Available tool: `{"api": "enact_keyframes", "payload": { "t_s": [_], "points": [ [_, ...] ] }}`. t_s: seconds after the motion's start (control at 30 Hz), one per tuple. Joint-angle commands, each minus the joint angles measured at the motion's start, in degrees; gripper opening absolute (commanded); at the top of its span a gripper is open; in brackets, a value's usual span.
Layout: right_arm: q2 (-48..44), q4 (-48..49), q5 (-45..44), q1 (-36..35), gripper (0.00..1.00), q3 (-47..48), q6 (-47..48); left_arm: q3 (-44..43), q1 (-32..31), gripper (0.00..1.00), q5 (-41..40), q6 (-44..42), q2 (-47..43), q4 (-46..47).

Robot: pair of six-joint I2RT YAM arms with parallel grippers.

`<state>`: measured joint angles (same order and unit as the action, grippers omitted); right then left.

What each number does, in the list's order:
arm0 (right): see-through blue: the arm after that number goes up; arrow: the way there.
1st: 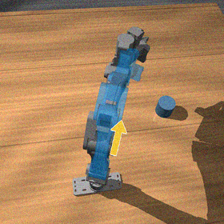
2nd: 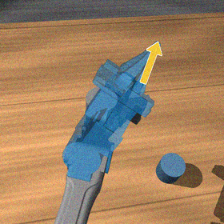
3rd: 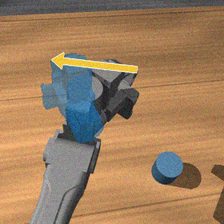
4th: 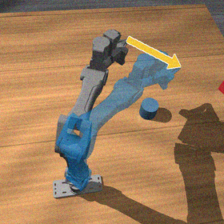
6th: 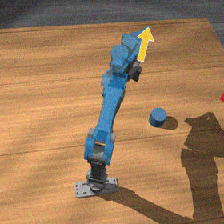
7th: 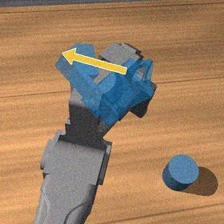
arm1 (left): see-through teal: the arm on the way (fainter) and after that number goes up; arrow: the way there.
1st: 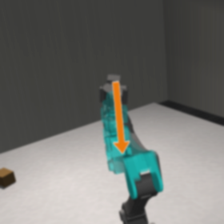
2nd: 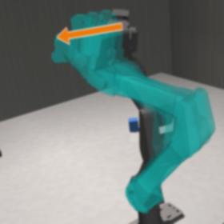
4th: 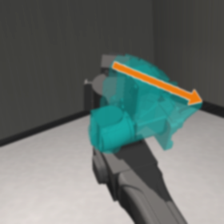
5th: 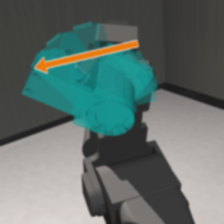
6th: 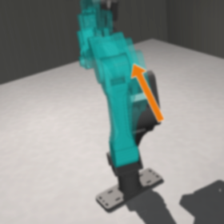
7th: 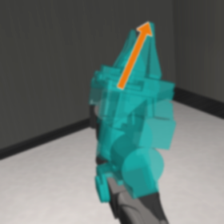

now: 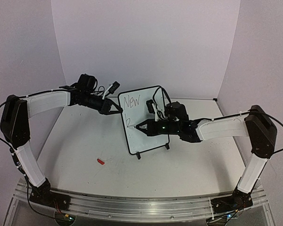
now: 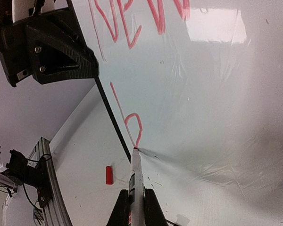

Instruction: Write a sentence on the whiteboard

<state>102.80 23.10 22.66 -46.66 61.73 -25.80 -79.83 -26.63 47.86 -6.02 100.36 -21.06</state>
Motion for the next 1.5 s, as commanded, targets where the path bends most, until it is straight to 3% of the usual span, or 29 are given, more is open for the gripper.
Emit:
{"api": "enact_keyframes", "payload": {
  "t_s": [0.0, 0.57, 1.07, 1.47],
  "points": [
    [0.4, 1.1, 0.6, -0.1, 0.0, 2.4, 0.2, -1.2, -1.7, 0.0, -1.4, -2.3, -0.1, -3.1],
    [-10.2, -2.7, 2.5, 0.3, 0.0, -1.8, 1.9, -1.0, -1.7, 0.0, -2.0, -2.7, -0.3, -3.6],
    [-3.9, -2.8, 2.2, 1.0, 0.0, 2.7, 3.6, -1.1, -1.7, 0.0, -1.9, -2.7, -0.1, -3.7],
    [-2.0, -3.5, -4.2, 1.0, 0.0, 3.5, 2.6, -1.1, -1.8, 0.0, -2.0, -2.8, -0.4, -3.8]
  ]
}}
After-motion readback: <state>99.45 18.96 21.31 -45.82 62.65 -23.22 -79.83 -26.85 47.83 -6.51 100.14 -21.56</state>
